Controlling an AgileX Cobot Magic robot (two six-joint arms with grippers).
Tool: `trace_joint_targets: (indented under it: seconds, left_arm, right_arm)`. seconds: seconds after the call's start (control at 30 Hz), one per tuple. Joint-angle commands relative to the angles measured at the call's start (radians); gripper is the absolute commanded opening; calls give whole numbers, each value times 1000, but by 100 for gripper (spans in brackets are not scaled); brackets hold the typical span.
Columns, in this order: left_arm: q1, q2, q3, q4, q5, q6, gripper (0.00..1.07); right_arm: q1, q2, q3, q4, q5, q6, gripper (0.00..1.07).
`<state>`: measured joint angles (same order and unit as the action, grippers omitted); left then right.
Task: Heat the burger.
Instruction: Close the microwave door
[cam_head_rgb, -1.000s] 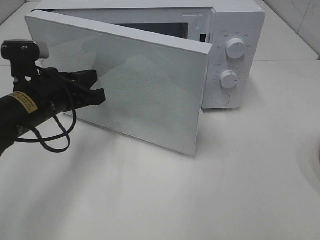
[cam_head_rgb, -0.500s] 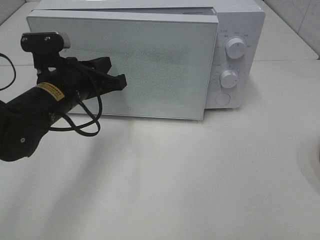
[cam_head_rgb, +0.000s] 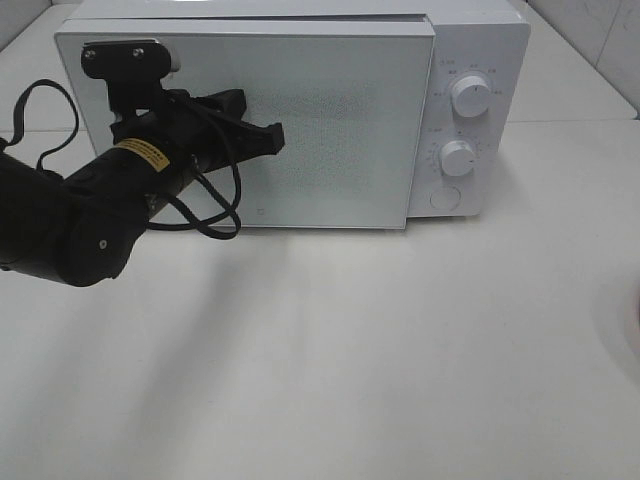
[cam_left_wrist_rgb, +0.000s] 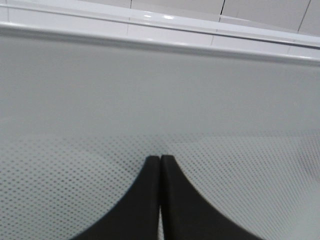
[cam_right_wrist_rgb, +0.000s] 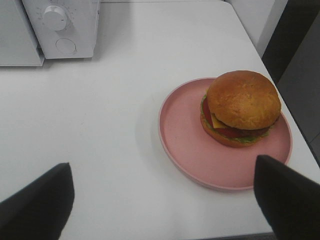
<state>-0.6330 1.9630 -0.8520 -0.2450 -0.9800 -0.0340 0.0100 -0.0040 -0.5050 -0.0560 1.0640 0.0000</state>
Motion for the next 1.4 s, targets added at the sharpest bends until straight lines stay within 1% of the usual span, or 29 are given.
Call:
trace_joint_targets:
  seconds: [0.03, 0.1, 0.13, 0.17, 0.23, 0.4, 0.53, 0.63, 0.67, 0.7, 0.73, 0.77, 0.8, 0.83, 0.87, 1.03, 1.2, 1.4]
  left_arm:
    - [1, 17, -44, -48, 14, 34, 0]
    - [-3, 19, -46, -52, 14, 43, 0]
    - [-9, 20, -46, -83, 13, 62, 0]
    - [-9, 20, -46, -83, 13, 62, 0]
    - [-11, 21, -46, -115, 14, 80, 0]
    - [-11, 21, -46, -121, 13, 80, 0]
    - [-11, 30, -68, -122, 16, 80, 0]
    - [-11, 44, -103, -122, 23, 80, 0]
    - [-11, 59, -139, -122, 43, 92, 0]
    - [-11, 59, -139, -122, 43, 92, 0]
    - [-11, 66, -159, -122, 53, 101, 0]
    - [-11, 81, -198, -122, 78, 126, 0]
    - [-11, 81, -198, -122, 78, 126, 0]
    - [-11, 94, -236, -122, 101, 161, 0]
    - [-11, 99, -255, -123, 117, 174, 0]
    - [-12, 110, -300, -127, 163, 180, 0]
    - [-25, 108, -302, -130, 179, 180, 0]
    - [-70, 37, -302, -129, 272, 180, 0]
  right_arm:
    - [-5, -26, -1, 1, -7, 0, 94]
    - [-5, -26, -1, 1, -7, 0, 94]
    - [-5, -26, -1, 1, -7, 0, 94]
    - [-5, -26, -1, 1, -7, 0, 94]
    - [-5, -26, -1, 1, -7, 0, 94]
    - [-5, -26, -1, 1, -7, 5, 94]
    - [-5, -26, -1, 1, -7, 5, 94]
    - [-5, -26, -1, 1, -7, 5, 94]
    - [-5, -26, -1, 1, -7, 5, 94]
    - [-5, -26, -1, 1, -7, 5, 94]
    - [-5, -26, -1, 1, -7, 5, 94]
    - [-5, -26, -1, 1, -7, 5, 94]
    - [-5, -26, -1, 1, -7, 5, 94]
    - [-5, -26, -1, 1, -7, 5, 94]
    - [-5, -26, -1, 1, -7, 5, 94]
    - [-5, -26, -1, 1, -7, 5, 94]
    - [-5, -26, -1, 1, -7, 5, 94]
    - [-5, -26, -1, 1, -7, 5, 94]
